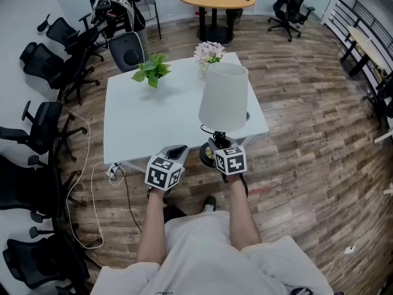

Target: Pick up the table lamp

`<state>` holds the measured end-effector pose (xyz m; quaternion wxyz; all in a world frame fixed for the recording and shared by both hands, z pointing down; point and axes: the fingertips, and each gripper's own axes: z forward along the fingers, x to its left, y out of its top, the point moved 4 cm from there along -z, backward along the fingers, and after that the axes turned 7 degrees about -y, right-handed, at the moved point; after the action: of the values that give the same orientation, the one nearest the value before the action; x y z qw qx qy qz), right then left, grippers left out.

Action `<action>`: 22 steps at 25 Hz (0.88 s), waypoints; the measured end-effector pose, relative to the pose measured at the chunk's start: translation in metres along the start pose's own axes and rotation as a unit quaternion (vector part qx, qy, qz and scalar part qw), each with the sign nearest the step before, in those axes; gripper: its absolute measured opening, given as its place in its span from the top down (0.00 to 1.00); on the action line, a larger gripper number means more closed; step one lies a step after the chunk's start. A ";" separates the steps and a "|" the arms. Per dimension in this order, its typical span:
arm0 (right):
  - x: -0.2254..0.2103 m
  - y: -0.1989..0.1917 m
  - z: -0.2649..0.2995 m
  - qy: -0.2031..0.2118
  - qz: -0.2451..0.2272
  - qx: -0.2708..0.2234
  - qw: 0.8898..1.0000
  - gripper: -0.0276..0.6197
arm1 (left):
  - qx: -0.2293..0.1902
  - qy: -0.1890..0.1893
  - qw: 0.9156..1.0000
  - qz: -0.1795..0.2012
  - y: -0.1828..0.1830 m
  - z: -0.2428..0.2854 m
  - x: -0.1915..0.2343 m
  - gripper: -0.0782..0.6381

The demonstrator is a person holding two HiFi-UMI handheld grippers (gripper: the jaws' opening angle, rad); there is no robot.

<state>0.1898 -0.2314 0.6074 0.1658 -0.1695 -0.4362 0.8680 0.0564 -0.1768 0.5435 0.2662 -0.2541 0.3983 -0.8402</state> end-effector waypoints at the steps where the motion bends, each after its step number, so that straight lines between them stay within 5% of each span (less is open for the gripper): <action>1: 0.001 0.000 0.001 0.000 -0.001 0.000 1.000 0.76 | 0.001 0.000 1.000 0.000 -0.001 0.000 0.000 0.89; 22: -0.007 0.005 0.002 -0.017 0.012 -0.005 1.000 0.76 | -0.004 0.004 1.000 0.013 0.008 -0.005 0.003 0.89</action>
<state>0.1945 -0.2384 0.6056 0.1472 -0.1609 -0.4411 0.8706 0.0533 -0.1805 0.5346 0.2743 -0.2466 0.4058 -0.8362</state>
